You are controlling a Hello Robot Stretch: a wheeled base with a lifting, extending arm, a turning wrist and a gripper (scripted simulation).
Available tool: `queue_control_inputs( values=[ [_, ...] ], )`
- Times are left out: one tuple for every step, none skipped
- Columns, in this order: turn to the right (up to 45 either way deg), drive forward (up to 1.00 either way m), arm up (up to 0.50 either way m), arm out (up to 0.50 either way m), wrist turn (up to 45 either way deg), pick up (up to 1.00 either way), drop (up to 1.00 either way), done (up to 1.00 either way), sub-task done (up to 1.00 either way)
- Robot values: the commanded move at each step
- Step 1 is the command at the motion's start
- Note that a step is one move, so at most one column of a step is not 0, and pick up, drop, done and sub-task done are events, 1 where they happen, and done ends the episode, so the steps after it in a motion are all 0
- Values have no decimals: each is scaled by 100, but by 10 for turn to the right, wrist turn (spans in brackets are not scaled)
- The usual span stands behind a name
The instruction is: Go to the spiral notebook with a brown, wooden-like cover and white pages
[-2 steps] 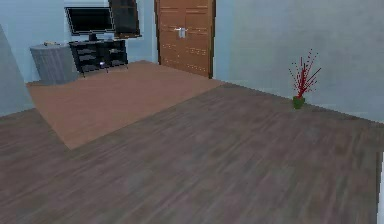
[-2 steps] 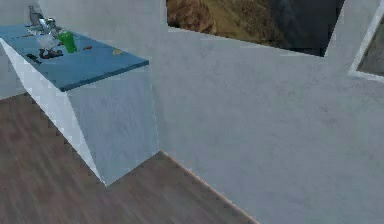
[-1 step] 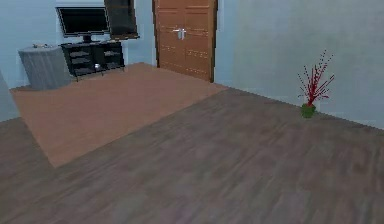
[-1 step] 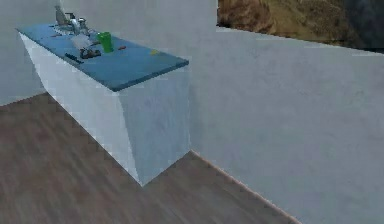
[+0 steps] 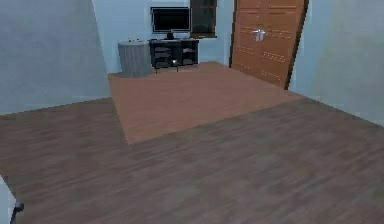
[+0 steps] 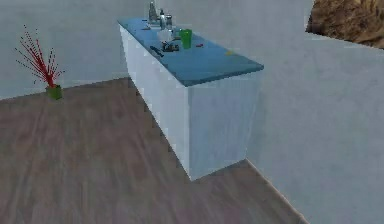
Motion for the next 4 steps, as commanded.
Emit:
queue_control_inputs(
  values=[
    [0, 100, 0, 0, 0, 0, 0, 0, 0],
    [0, 100, 0, 0, 0, 0, 0, 0, 0],
    [-30, 0, 0, 0, 0, 0, 0, 0, 0],
    [0, 100, 0, 0, 0, 0, 0, 0, 0]
  ],
)
